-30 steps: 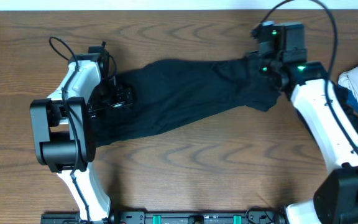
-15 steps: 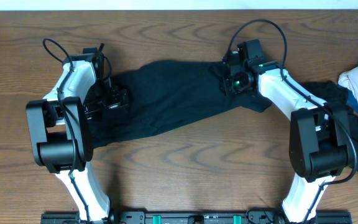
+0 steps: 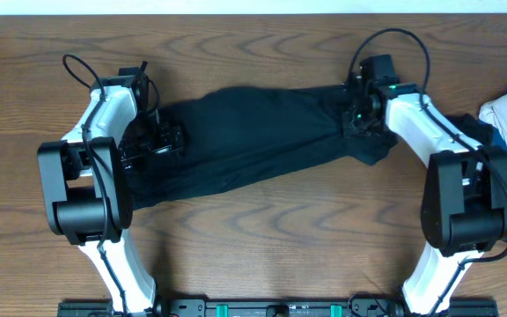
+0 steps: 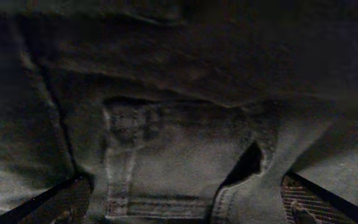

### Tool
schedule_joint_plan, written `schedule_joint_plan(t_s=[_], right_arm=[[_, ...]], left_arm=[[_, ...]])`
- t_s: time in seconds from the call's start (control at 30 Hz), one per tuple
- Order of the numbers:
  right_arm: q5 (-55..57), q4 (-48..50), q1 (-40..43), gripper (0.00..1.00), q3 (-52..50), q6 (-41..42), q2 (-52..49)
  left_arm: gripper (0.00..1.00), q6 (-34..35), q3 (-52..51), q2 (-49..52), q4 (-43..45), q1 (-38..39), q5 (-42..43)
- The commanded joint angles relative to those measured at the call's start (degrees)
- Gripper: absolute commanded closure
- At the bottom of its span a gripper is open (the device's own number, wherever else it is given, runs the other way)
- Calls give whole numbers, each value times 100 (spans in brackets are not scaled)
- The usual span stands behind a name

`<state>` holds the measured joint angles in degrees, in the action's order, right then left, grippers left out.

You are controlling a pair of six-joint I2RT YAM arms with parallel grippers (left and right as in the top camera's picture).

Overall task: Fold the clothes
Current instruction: 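Regrasp the right end of the trousers with the right gripper and smooth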

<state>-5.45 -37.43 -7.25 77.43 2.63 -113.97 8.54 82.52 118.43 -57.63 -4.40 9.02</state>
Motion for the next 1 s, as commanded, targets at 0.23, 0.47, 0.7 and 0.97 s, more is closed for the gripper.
schedule_joint_plan(t_s=[0.23, 0.47, 0.7, 0.97], right_arm=[[2006, -461, 826, 68, -46, 184, -37], [2441, -533, 793, 67, -42, 756, 15], [2151, -570, 675, 64, -37, 1132, 468], [2197, -568, 573, 5, -37, 1213, 1408]], left_arm=[[2, -116, -76, 127, -17, -638, -584], [2, -122, 22, 120, -72, -651, -581], [2, -122, 184, -195, -369, -651, 50], [2, -118, 184, -295, -496, -669, 382]])
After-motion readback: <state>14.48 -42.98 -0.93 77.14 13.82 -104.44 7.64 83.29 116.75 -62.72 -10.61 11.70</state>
